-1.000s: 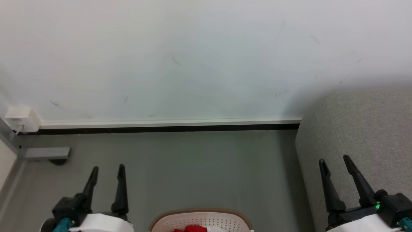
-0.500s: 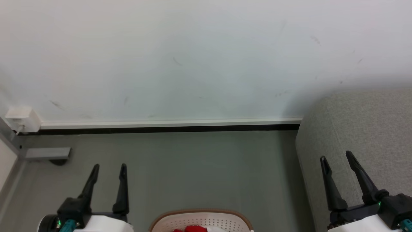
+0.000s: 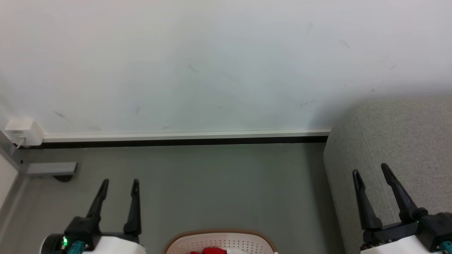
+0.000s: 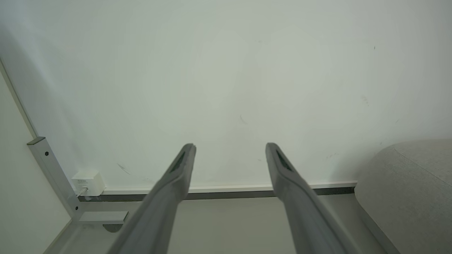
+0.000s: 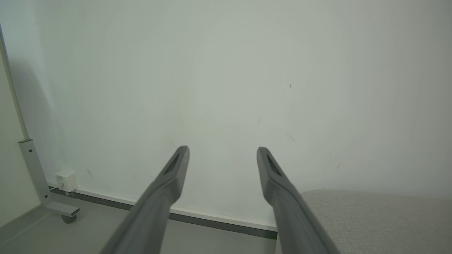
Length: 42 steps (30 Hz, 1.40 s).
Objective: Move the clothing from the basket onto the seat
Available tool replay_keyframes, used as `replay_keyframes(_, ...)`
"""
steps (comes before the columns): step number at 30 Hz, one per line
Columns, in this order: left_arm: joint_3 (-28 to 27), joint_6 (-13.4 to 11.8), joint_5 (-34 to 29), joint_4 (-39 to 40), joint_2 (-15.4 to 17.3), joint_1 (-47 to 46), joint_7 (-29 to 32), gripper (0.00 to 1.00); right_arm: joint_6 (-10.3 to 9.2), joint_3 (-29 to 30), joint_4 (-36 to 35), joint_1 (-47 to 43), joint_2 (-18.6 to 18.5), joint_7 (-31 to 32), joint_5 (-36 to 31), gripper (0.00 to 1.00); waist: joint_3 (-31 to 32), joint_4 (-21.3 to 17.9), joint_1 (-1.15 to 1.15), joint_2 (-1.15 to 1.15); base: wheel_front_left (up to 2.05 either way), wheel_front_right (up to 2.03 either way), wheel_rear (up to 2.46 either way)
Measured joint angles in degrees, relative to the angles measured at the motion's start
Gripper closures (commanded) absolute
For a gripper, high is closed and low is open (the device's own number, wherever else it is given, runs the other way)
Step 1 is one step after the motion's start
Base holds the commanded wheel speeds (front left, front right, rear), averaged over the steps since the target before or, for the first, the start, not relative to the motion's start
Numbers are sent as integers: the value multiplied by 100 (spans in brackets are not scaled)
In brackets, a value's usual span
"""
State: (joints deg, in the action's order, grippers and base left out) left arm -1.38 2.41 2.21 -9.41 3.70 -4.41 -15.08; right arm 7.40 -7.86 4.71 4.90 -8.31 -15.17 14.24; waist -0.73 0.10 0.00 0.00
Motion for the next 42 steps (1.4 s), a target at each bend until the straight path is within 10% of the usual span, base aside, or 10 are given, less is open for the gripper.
replay_keyframes(42,-87,192,-49,-126,-85,-532,-5,0,0,280,-188,633,102,-1,472,0,-951,-384,0,0,0,0,0)
